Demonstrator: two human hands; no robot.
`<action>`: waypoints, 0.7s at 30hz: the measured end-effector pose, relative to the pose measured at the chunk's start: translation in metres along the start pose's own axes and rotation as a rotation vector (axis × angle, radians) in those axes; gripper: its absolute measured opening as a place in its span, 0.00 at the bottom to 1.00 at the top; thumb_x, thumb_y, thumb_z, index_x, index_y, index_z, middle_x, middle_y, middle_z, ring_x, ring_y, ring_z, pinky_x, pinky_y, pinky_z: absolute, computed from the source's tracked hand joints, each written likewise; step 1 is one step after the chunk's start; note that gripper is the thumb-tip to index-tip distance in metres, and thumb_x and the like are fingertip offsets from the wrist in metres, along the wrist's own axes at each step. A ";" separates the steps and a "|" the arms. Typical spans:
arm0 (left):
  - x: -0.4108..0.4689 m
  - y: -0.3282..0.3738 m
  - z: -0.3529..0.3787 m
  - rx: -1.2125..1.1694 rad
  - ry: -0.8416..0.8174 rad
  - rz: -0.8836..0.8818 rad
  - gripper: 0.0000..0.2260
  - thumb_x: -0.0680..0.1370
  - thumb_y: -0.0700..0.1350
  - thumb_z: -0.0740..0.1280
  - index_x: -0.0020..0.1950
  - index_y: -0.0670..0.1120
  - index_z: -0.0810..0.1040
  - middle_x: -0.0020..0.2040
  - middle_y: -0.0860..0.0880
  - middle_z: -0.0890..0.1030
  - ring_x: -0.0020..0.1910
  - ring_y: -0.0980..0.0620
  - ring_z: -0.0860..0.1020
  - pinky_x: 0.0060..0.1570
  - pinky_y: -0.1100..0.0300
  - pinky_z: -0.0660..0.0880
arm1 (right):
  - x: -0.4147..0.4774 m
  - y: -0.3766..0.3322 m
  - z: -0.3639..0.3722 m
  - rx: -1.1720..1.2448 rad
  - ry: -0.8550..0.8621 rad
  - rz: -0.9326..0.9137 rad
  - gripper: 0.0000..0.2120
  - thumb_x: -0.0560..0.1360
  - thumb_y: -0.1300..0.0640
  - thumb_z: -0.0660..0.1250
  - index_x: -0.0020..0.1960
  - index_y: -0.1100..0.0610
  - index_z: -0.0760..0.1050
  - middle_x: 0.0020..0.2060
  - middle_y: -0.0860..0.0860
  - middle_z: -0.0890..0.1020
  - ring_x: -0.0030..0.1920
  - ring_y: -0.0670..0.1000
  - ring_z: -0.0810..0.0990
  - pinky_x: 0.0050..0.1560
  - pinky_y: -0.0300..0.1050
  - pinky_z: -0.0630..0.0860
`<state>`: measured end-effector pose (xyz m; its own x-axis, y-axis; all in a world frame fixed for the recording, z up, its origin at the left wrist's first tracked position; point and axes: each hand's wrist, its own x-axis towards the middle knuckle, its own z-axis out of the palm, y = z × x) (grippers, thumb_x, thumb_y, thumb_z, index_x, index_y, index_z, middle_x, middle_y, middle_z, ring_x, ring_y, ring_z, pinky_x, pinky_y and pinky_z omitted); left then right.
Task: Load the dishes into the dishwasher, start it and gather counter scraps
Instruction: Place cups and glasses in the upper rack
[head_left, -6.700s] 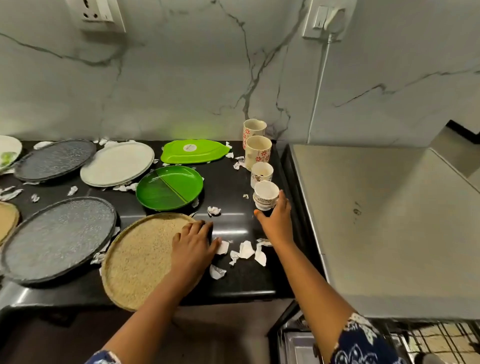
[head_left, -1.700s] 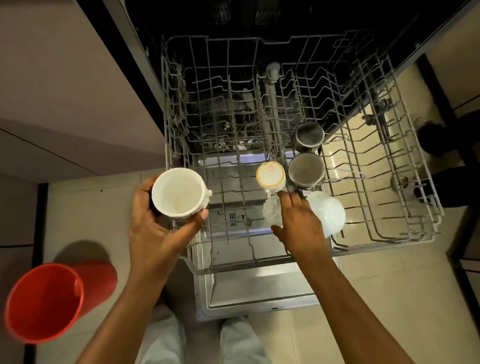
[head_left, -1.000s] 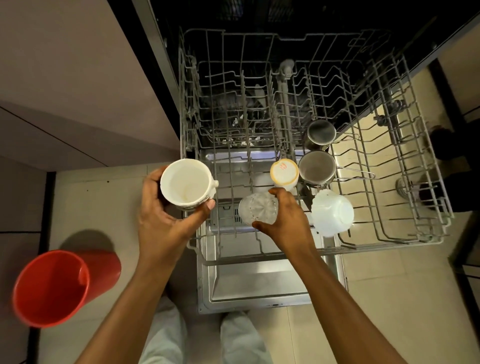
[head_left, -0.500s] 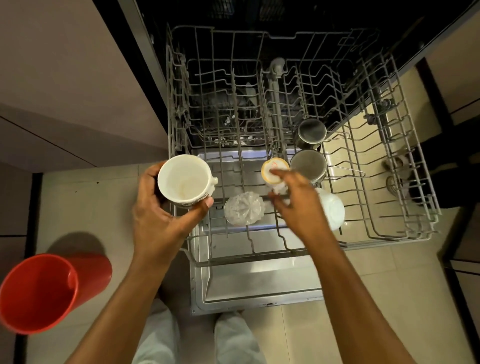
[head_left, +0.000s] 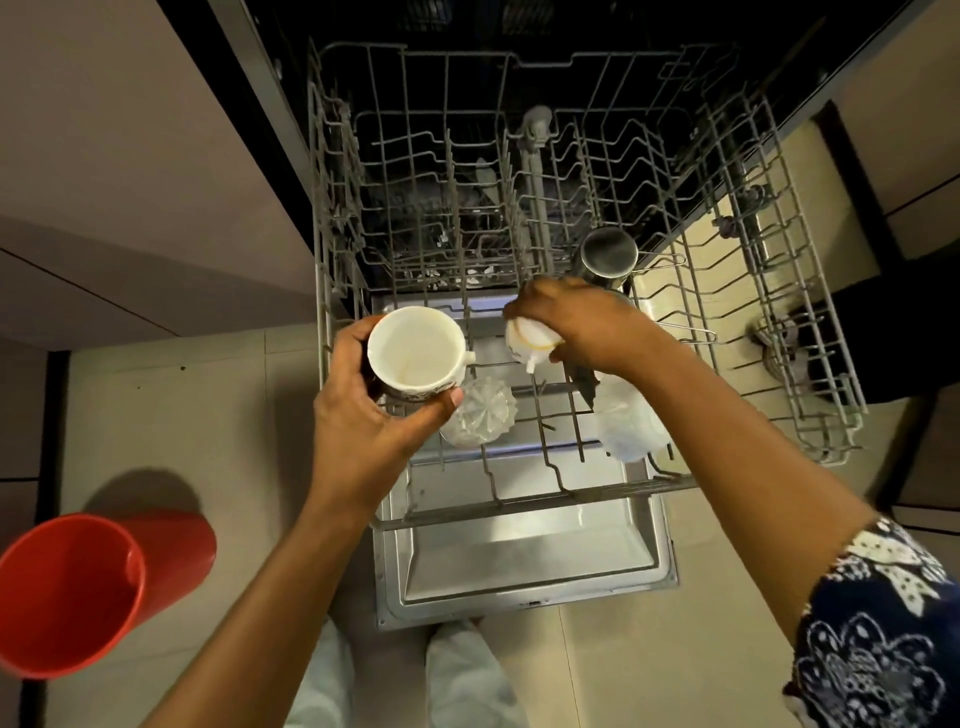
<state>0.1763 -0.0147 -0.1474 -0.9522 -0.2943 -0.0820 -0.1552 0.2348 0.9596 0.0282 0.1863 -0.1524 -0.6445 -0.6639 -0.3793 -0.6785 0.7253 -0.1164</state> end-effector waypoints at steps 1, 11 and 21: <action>0.001 0.000 0.001 0.000 0.000 0.004 0.34 0.61 0.57 0.77 0.63 0.55 0.67 0.57 0.57 0.76 0.56 0.62 0.76 0.51 0.71 0.73 | -0.006 0.001 -0.004 0.045 0.049 0.002 0.36 0.66 0.63 0.74 0.70 0.48 0.65 0.64 0.51 0.70 0.61 0.59 0.71 0.56 0.55 0.74; -0.002 0.001 0.004 0.031 0.000 -0.013 0.35 0.62 0.50 0.80 0.64 0.52 0.68 0.56 0.60 0.75 0.55 0.65 0.75 0.49 0.73 0.73 | -0.068 -0.022 0.018 0.302 -0.011 0.166 0.35 0.66 0.58 0.76 0.69 0.49 0.65 0.63 0.51 0.70 0.61 0.54 0.71 0.59 0.50 0.72; 0.000 -0.001 0.009 0.044 -0.010 -0.010 0.33 0.63 0.45 0.80 0.64 0.50 0.68 0.55 0.63 0.73 0.54 0.68 0.74 0.50 0.73 0.72 | -0.062 -0.022 0.023 0.278 -0.030 0.225 0.36 0.67 0.51 0.75 0.70 0.50 0.63 0.63 0.52 0.71 0.61 0.55 0.72 0.57 0.50 0.72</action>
<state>0.1743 -0.0061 -0.1512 -0.9532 -0.2873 -0.0944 -0.1757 0.2722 0.9461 0.0916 0.2155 -0.1474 -0.7534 -0.4797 -0.4497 -0.3969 0.8771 -0.2707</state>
